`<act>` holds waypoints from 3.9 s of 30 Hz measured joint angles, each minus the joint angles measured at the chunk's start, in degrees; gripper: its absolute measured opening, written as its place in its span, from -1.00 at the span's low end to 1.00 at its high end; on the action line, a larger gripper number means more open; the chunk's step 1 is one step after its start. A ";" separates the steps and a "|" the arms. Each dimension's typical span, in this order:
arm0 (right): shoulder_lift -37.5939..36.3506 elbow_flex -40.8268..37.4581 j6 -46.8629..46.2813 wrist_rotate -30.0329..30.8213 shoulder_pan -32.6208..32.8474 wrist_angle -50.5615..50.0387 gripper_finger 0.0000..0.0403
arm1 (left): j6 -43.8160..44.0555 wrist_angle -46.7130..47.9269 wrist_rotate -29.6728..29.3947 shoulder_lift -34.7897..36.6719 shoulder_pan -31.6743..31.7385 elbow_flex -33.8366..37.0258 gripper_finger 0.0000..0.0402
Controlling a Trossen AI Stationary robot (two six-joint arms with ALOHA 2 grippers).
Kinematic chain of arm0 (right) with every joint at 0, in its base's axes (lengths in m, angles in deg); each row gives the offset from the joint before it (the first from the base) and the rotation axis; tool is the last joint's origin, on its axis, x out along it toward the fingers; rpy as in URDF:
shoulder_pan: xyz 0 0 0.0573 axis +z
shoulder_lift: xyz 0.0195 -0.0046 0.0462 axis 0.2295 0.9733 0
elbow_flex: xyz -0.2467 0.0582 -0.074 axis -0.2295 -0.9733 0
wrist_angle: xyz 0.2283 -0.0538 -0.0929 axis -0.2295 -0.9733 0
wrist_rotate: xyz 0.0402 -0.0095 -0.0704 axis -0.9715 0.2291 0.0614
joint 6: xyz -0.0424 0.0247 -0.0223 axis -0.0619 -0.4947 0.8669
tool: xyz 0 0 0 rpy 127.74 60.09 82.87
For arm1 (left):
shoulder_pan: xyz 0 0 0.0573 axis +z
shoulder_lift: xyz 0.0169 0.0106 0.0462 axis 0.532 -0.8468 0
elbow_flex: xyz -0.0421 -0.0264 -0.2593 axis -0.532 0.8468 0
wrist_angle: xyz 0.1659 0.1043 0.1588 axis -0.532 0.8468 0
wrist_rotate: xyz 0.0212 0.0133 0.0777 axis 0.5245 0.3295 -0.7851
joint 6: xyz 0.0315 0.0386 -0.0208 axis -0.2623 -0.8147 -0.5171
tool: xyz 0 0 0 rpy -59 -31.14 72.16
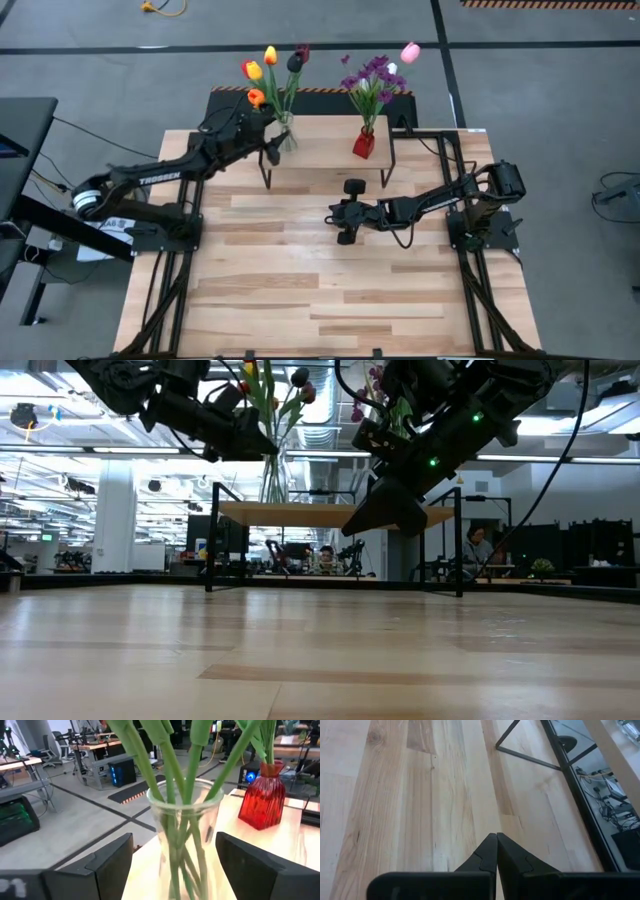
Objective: Pick and place flowers into a vace then onto a shelf
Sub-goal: Return to Home Position
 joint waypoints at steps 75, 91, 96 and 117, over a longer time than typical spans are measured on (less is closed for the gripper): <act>-83.93 -49.07 -18.31 -47.80 1.33 13.86 -1.00 | 11.14 9.39 34.59 69.46 -21.57 38.99 0.37; -84.59 -49.09 -15.42 -47.91 1.25 3.28 -1.00 | 11.66 14.01 34.59 69.46 -21.57 39.10 0.37; -84.61 -49.11 -15.42 -47.91 1.25 3.26 -1.00 | 11.54 14.13 34.57 69.46 -21.57 39.15 0.37; -84.61 -49.13 -15.42 -47.91 1.25 3.26 -1.00 | 11.95 19.51 32.78 69.33 -21.56 39.19 0.37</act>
